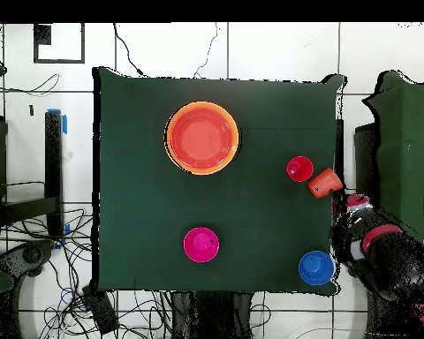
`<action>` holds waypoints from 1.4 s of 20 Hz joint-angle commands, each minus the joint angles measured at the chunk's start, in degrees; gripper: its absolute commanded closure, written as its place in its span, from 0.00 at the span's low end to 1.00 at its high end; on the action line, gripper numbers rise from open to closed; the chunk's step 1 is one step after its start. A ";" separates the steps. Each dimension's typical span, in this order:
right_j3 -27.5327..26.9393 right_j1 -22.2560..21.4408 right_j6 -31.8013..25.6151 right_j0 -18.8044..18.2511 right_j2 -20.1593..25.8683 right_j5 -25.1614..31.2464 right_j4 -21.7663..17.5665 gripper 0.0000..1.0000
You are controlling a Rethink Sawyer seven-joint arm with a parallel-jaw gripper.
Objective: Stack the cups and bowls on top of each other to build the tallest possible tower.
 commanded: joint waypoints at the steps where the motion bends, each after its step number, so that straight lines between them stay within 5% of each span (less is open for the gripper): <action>1: 0.25 4.49 -13.01 -1.50 7.86 4.18 -4.62 0.00; 7: 2.89 4.66 -6.62 -0.30 10.07 -0.69 -4.52 0.00; 18: -0.43 8.36 -2.51 4.13 9.68 -4.46 -5.02 0.00; 28: 1.30 0.97 2.44 6.10 8.38 -0.68 0.27 0.00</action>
